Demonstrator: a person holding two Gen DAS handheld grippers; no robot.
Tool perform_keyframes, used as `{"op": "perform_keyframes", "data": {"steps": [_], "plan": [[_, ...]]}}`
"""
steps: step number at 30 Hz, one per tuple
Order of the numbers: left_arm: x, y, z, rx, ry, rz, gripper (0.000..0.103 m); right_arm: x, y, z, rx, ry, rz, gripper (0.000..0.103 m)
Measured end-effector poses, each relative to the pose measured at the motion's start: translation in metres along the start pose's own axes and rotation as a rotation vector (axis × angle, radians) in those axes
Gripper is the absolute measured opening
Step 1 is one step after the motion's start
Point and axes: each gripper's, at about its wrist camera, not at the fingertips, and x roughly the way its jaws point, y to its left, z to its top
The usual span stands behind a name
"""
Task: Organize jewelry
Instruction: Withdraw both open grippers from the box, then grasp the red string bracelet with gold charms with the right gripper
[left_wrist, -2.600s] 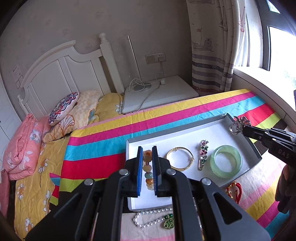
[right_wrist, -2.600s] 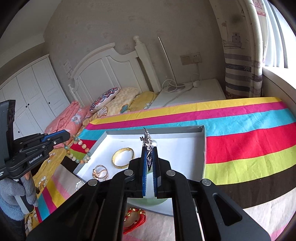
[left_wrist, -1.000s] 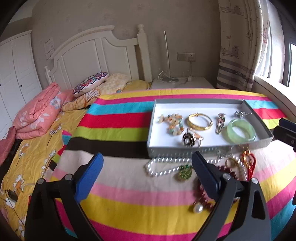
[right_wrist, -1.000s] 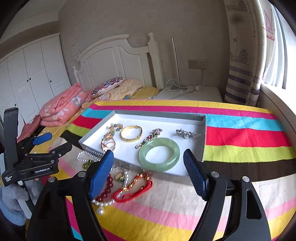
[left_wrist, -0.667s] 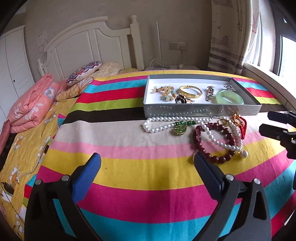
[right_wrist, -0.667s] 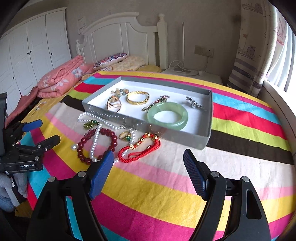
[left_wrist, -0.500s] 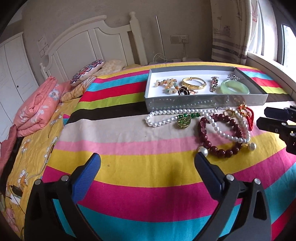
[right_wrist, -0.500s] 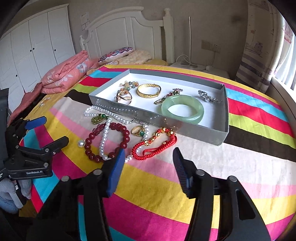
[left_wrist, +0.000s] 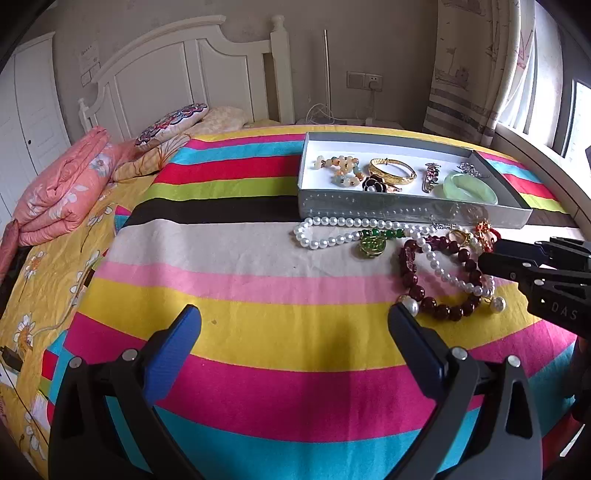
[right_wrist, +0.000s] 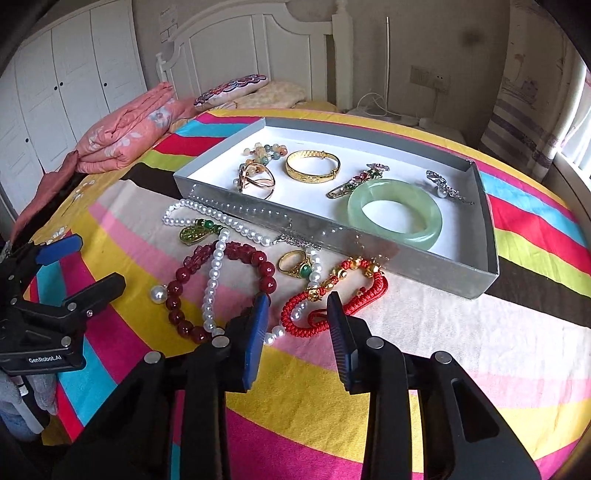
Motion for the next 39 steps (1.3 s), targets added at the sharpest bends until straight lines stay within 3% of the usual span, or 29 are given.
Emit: {"op": "perform_keyframes", "data": {"steps": [1,3,9,23,29,31,36,37,39], "plan": [[0.000,-0.001,0.000,0.003,-0.002,0.001,0.100,0.001,0.000,0.001,0.003,0.000,-0.001,0.031],[-0.001,-0.001,0.001,0.003,-0.005,0.001,0.100,0.002,-0.001,0.001,0.009,0.005,-0.001,0.018],[-0.001,-0.001,0.003,0.001,-0.009,-0.001,0.100,-0.007,-0.001,-0.001,0.012,-0.043,-0.005,0.006],[-0.001,-0.008,0.002,0.023,-0.006,0.037,0.100,-0.081,-0.020,-0.016,0.049,-0.264,0.020,0.006],[-0.001,-0.011,0.002,0.041,-0.006,0.063,0.100,-0.102,-0.029,-0.023,0.064,-0.312,0.026,0.006],[-0.001,-0.012,0.002,0.049,-0.004,0.072,0.100,-0.102,-0.029,-0.026,0.054,-0.299,0.036,0.006],[-0.001,-0.010,0.002,0.053,0.002,0.036,0.100,-0.070,-0.017,-0.038,-0.025,-0.119,0.095,0.008],[-0.001,-0.008,0.002,0.045,0.006,0.019,0.100,-0.063,-0.016,-0.042,-0.022,-0.090,0.102,0.011],[-0.002,-0.004,0.001,0.028,0.007,-0.016,0.100,-0.055,-0.014,-0.050,-0.027,-0.042,0.100,0.034]]}}
